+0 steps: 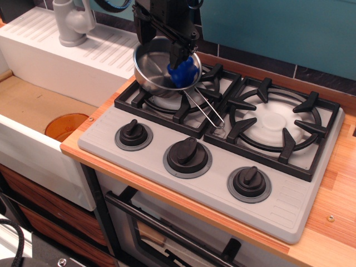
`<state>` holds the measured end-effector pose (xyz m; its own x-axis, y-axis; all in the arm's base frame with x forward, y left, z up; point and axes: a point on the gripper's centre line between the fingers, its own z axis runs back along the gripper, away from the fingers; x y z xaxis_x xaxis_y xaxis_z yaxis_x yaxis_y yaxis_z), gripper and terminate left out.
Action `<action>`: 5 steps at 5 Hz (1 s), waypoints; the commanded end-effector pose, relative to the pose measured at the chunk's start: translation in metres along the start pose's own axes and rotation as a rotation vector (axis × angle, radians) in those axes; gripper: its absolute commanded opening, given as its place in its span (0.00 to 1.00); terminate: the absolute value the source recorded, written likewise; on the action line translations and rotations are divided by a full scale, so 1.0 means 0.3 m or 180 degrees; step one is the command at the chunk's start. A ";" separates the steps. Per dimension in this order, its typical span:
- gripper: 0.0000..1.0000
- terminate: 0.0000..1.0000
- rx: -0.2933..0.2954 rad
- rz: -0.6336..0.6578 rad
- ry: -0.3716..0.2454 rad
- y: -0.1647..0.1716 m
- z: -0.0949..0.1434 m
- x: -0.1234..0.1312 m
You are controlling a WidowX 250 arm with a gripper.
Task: Put pan on stove and put blueberry in pan
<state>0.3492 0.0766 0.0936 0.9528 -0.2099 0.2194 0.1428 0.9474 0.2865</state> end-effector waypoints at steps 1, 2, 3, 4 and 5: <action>1.00 0.00 0.0061 0.0054 -0.0107 0.030 0.071 0.040; 1.00 0.00 -0.0024 0.0066 -0.0041 0.009 0.104 0.035; 1.00 0.00 -0.0049 0.0106 -0.0026 -0.034 0.129 0.023; 1.00 0.00 -0.0103 0.0102 0.0004 -0.063 0.156 0.025; 1.00 0.00 -0.0273 0.0104 0.0084 -0.067 0.163 0.040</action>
<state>0.3374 0.0406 0.1207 0.9723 -0.1759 0.1540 0.1459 0.9712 0.1882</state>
